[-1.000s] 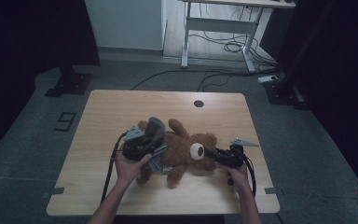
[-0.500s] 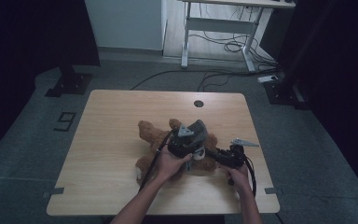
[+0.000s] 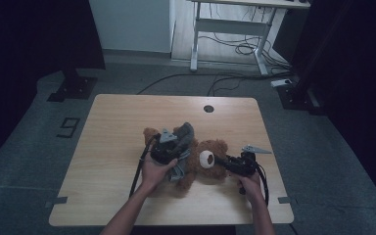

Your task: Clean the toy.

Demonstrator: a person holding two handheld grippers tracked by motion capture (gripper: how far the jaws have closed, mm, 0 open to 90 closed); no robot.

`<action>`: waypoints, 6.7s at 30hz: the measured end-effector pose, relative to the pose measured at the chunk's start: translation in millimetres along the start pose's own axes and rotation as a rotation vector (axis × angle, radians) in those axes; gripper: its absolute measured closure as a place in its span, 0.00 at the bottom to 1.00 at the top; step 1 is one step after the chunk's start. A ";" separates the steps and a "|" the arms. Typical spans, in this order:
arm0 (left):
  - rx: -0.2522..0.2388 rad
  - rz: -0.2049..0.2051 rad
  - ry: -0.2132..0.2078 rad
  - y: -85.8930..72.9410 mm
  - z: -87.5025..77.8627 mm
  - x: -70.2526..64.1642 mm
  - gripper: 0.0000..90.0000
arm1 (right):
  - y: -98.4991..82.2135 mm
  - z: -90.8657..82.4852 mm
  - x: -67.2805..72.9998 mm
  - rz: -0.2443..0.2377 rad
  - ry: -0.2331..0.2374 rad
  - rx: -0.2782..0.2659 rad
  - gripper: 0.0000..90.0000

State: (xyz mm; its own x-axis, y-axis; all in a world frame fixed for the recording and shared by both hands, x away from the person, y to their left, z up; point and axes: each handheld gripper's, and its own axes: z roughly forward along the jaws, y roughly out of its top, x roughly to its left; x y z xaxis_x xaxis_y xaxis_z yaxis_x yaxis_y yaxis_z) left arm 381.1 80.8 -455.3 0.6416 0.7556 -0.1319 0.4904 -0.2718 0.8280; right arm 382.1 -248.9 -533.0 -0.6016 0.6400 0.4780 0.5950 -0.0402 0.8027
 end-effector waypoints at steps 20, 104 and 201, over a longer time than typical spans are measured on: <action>0.076 -0.130 0.174 -56.8 -28.6 71.9 0.86 | -0.8 0.4 -2.1 0.020 0.013 -0.008 0.60; 0.068 0.101 0.028 -17.5 -3.6 10.3 0.87 | -11.0 6.9 32.0 -0.123 -0.060 0.079 0.21; 0.185 0.148 -0.123 48.7 90.8 -73.3 0.86 | -19.9 21.4 23.3 -0.168 -0.055 0.150 0.71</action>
State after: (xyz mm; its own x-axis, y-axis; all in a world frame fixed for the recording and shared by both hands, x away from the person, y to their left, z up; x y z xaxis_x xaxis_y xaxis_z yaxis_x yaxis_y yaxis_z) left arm 411.5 -42.0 -454.8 0.7756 0.6245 -0.0915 0.4782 -0.4868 0.7310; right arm 367.6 -216.7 -545.5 -0.6714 0.6694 0.3181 0.5635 0.1823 0.8058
